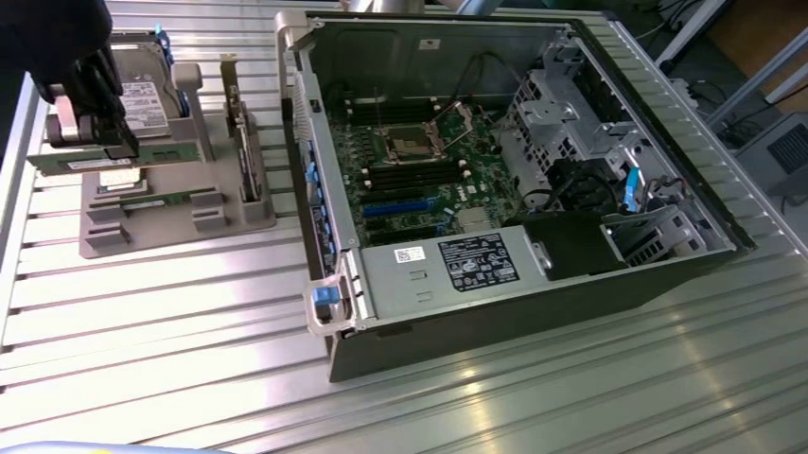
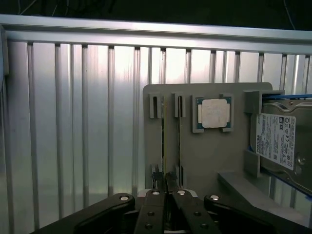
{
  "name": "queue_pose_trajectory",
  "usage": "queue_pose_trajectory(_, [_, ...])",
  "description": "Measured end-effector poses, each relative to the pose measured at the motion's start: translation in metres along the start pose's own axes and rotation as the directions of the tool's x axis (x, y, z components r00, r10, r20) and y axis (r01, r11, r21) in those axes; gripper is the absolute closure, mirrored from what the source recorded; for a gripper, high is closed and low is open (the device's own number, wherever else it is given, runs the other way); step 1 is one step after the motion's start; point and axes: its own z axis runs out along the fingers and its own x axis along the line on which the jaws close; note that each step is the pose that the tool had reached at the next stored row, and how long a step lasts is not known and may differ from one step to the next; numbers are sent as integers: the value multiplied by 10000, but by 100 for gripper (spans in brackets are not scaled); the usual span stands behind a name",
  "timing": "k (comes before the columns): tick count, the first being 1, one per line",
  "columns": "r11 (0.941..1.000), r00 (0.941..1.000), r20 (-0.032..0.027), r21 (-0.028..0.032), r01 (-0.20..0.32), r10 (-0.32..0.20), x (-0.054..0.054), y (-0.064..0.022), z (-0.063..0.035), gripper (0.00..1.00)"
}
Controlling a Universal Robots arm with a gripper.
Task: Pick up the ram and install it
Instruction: 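Pick up the ram and move it above insertion slot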
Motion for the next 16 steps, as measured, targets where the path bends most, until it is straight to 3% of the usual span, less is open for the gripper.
queue_pose_trajectory(16, [10000, 10000, 0, 0, 0, 0, -8, -3, -130, 88])
